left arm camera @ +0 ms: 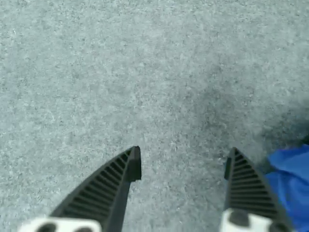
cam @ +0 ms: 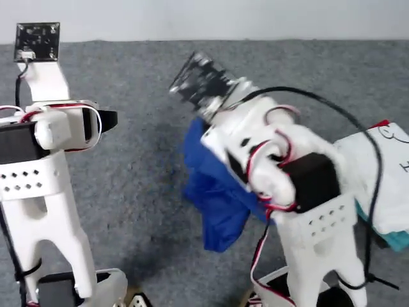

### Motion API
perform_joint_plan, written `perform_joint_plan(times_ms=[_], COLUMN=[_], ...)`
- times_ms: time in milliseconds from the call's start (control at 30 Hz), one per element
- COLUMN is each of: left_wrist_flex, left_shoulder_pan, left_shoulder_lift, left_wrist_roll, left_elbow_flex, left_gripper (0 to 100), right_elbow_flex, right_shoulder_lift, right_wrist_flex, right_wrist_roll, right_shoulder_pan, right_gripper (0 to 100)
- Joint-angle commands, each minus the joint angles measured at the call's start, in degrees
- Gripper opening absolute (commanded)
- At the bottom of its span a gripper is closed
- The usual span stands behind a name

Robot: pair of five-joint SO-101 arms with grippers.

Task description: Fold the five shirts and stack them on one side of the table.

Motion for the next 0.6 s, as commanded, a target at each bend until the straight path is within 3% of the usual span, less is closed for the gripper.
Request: perform_joint_plan(times_ms=[0,133,267,567], left_wrist_flex=[-0.53,-0.62,-0.62,-0.62], left_shoulder_pan=[-0.18,0.0,0.0,-0.18], left_shoulder_lift=[-1.76,-1.76,-1.76,-1.76], left_wrist_roll=[0.62,0.62,0.62,0.62], left_elbow_flex=[1.63,2.77,2.77,2.77], left_gripper=[28,28,28,28], right_elbow_flex=[-3.78,-4.75,-4.75,-9.41], right_shoulder_lift=[-2.07,-3.21,-3.56,-1.98], right_wrist_flex=[-1.89,-1.45,-1.45,-0.48], right_wrist_roll=[-0.44,-0.53,-5.19,-6.15], right_shoulder_pan=[3.21,5.85,5.93,-13.41], right_gripper=[0.9,0.9,0.9,0.9])
